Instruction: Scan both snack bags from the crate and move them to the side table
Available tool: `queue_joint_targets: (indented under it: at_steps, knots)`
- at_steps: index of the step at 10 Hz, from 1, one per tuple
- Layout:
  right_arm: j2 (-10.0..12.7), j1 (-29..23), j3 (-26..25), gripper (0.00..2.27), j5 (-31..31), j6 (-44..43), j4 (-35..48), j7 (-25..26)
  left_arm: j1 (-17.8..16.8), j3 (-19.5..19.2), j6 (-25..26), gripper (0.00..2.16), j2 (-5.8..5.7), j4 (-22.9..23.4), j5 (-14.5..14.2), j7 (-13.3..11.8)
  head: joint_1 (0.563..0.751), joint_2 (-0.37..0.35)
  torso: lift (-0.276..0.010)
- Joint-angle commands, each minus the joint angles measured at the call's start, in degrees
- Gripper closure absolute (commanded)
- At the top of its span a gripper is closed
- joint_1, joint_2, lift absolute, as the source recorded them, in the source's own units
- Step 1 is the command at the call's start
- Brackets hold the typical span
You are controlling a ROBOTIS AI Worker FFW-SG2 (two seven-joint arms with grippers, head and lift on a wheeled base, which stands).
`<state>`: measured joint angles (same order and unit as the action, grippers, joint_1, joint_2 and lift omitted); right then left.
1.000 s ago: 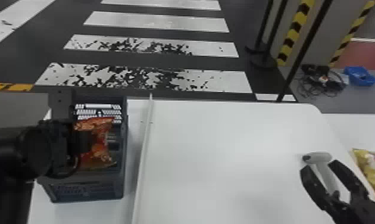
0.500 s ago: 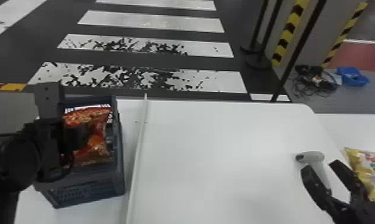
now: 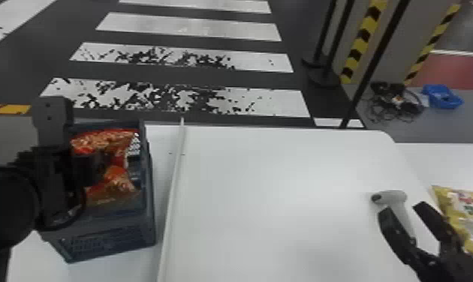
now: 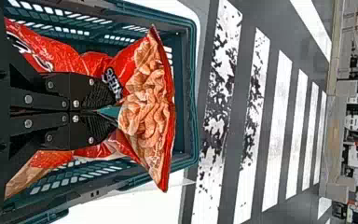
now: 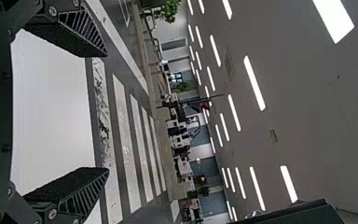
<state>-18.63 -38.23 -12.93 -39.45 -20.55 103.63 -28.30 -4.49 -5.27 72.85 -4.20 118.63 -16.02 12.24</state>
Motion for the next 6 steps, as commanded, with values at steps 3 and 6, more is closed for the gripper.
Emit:
queue_joint_targets:
  at_steps: [3,6]
  knots:
    - [0.0,0.0,-0.08,0.13,-0.28,0.47,0.78,0.0,0.0,0.17,3.75,2.12,-0.02,5.12,-0.07,0.76,0.695,-0.098,-0.095]
    - [0.0,0.09,-0.08,0.13,-0.28,0.83,0.96,0.09,0.62,0.43,3.93,2.13,-0.11,8.64,-1.03,1.03,0.695,-0.105,-0.095]
